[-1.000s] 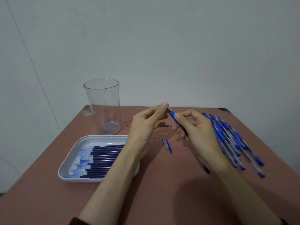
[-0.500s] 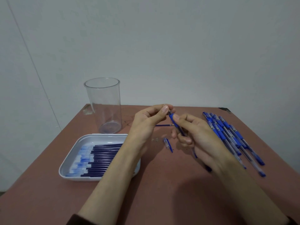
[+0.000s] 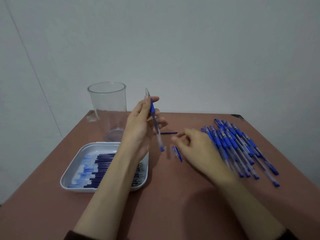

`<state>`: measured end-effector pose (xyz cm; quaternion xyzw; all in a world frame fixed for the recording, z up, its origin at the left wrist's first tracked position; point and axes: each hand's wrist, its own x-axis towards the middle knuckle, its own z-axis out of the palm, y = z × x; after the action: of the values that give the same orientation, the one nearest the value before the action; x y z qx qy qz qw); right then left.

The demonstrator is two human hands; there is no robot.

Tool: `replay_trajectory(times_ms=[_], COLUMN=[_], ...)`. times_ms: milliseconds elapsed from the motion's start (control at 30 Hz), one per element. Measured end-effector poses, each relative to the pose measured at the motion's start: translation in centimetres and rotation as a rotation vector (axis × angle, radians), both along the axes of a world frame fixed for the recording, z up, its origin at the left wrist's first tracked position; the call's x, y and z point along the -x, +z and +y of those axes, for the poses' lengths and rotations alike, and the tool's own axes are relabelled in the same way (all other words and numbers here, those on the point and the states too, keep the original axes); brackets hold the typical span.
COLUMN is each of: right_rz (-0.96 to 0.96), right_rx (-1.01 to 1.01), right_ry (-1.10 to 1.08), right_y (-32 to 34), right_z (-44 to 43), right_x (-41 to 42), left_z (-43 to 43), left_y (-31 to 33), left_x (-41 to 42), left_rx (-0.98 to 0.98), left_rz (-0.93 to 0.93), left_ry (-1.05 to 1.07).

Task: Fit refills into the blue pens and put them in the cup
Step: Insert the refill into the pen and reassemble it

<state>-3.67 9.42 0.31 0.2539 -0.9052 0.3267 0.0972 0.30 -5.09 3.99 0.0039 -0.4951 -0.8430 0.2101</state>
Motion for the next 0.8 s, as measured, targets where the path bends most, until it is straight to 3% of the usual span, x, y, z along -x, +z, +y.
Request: replay_trajectory(times_ms=[100, 167, 233, 367, 467, 600, 800], right_rz=[0.076, 0.089, -0.012, -0.388, -0.481, -0.47, -0.398], right_rx=[-0.334, -0.282, 0.044, 1.058, 1.378, 1.418, 1.271], right_ry=[0.034, 0.037, -0.014, -0.007, 0.085, 0.134, 0.161], right_y=[-1.0, -0.7, 0.2, 2.9, 3.6, 3.5, 3.5], right_z=[-0.8, -0.8, -0.4, 1.5, 2.5, 2.5, 2.1], right_x=[-0.3, -0.1, 0.4, 1.3, 1.5, 1.4, 1.1], left_z=[0.5, 0.7, 0.9, 1.7, 2.3, 2.9, 2.9], left_y=[-0.2, -0.2, -0.3, -0.7, -1.1, -1.1, -1.1], left_x=[0.2, 0.3, 0.3, 0.2, -0.2, -0.4, -0.4], left_rx=[-0.028, -0.061, -0.061, 0.116, 0.321, 0.372, 0.383], left_rz=[-0.018, -0.016, -0.007, -0.054, -0.12, -0.16, -0.162], left_ry=[-0.046, -0.114, -0.164, -0.173, -0.224, -0.279, -0.283])
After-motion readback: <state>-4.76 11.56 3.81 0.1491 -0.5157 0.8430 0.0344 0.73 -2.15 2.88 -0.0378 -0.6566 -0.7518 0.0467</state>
